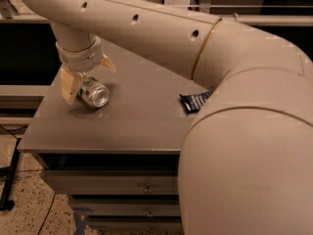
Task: Place 7up can upright
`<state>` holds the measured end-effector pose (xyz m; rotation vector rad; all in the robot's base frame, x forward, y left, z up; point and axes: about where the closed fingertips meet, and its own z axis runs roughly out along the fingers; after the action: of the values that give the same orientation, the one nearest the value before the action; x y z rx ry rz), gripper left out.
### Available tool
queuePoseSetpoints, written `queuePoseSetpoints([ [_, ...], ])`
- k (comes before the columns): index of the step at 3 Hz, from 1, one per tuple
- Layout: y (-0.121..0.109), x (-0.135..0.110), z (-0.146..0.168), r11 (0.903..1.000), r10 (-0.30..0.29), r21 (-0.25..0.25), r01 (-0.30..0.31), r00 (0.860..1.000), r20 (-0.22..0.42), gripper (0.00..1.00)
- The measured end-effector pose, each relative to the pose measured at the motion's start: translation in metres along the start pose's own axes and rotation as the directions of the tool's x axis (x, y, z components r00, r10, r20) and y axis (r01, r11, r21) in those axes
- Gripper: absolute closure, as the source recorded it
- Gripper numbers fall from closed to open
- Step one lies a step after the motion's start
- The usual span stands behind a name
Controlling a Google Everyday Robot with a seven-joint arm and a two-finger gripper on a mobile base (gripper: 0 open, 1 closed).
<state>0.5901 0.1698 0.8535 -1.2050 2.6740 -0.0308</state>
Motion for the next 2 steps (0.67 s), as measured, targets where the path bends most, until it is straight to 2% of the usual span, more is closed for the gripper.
queuePoseSetpoints([
  [2,0.0025,-0.001,0.001,0.9997,-0.023,-0.005,0.023,1.0,0.003,0.65],
])
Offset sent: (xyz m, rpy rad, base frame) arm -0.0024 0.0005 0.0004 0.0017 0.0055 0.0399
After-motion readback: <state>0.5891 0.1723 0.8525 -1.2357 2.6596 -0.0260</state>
